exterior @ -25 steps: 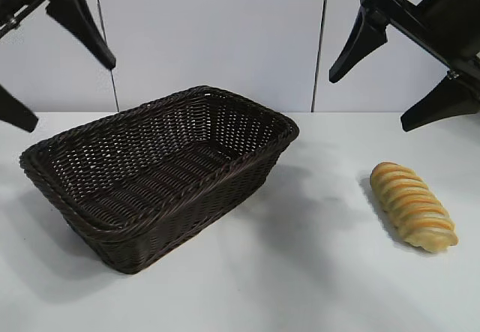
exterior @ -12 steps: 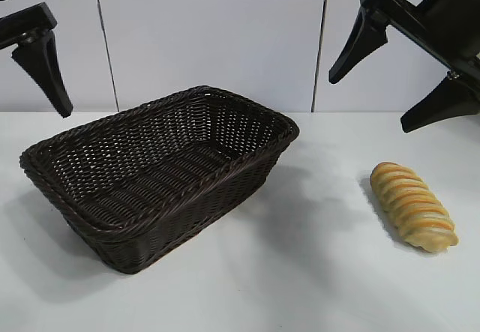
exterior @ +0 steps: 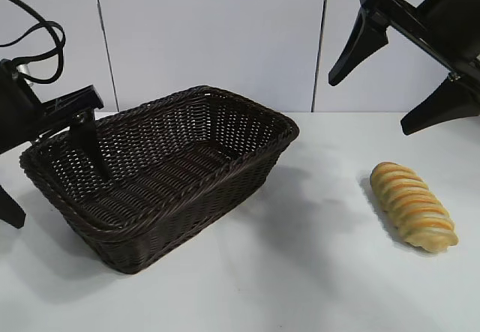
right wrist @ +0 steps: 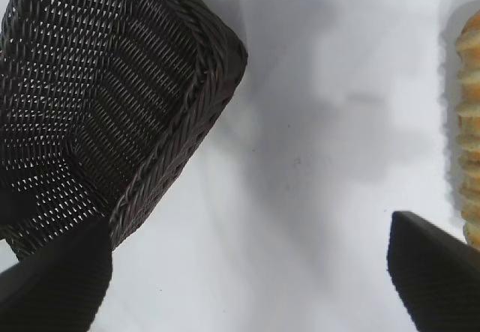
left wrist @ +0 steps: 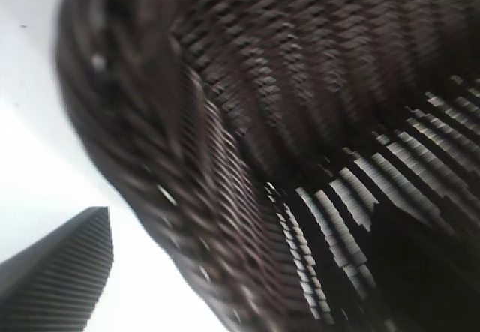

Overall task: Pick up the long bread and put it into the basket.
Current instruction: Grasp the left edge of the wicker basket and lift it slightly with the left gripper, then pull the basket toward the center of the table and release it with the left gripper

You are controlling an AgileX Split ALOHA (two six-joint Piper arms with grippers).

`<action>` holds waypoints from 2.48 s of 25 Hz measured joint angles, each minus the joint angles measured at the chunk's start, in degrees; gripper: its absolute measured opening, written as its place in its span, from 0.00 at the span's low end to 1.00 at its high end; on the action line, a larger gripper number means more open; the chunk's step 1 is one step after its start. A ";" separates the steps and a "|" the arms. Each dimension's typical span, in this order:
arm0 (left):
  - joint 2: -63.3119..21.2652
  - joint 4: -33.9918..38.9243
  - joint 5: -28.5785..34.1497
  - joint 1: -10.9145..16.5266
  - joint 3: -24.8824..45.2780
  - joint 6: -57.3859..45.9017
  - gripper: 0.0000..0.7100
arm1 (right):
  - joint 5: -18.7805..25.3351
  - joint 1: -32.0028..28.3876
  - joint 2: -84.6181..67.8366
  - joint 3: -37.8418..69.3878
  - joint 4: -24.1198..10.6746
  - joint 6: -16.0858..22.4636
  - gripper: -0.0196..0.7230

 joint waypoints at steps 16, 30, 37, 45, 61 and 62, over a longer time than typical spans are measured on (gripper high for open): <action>-2.87 0.63 1.78 1.40 -1.44 2.77 0.14 | 0.00 0.00 0.00 0.00 0.00 0.00 0.96; -0.97 1.84 22.33 4.53 -22.44 17.74 0.14 | 0.08 0.00 0.00 0.00 -0.11 0.00 0.96; 8.04 6.68 27.97 1.34 -36.08 18.47 0.14 | -0.08 0.00 0.00 0.00 -2.05 0.00 0.96; 15.41 7.65 28.27 -1.43 -39.62 18.10 0.14 | -0.02 0.13 0.00 0.00 -0.34 0.00 0.96; 18.51 7.97 24.58 0.27 -39.62 17.33 0.14 | -0.13 0.13 0.00 0.00 -0.34 0.00 0.96; 18.51 7.94 24.52 0.46 -39.62 17.29 0.14 | -0.13 0.13 0.00 0.00 -0.34 0.00 0.96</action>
